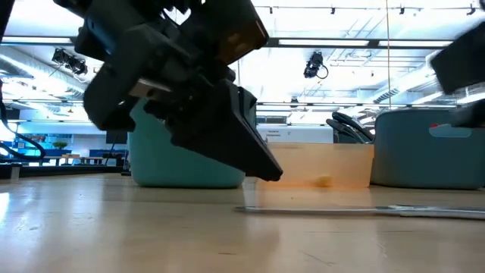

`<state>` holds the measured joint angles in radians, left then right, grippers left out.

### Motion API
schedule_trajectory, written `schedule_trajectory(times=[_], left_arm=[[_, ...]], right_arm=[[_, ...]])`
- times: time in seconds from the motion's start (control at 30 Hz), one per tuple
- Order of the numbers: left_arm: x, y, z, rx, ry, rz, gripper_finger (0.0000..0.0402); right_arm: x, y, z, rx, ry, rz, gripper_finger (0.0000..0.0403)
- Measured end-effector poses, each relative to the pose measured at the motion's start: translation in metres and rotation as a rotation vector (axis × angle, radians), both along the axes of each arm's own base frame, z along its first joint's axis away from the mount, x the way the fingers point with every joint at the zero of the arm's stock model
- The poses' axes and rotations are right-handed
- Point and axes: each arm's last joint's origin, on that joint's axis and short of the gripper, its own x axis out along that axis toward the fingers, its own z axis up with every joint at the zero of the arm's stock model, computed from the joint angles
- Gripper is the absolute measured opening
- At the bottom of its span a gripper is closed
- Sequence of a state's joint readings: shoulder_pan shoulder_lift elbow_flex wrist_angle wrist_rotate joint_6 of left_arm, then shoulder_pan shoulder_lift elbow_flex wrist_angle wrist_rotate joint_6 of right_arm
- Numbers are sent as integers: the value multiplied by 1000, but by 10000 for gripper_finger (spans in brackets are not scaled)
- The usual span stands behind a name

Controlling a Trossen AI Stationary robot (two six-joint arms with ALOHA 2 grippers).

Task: Pick & Place Kitchen Items
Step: Put the silver table knife into the orange bin

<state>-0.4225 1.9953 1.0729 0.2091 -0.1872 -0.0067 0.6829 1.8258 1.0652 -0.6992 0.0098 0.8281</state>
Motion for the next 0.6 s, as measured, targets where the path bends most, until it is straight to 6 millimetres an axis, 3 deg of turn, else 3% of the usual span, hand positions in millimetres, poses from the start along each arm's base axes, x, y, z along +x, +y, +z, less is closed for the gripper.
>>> schedule_trajectory(times=[0.3, 0.6], left_arm=[[-4, -9, -1, 2, 8, -28, 4], [-17, -36, 0, -20, 8, -198, 3]], right_arm=[[0, -3, 9, -18, -47, -12, 9], [2, 0, 11, 23, -69, 1, 9]])
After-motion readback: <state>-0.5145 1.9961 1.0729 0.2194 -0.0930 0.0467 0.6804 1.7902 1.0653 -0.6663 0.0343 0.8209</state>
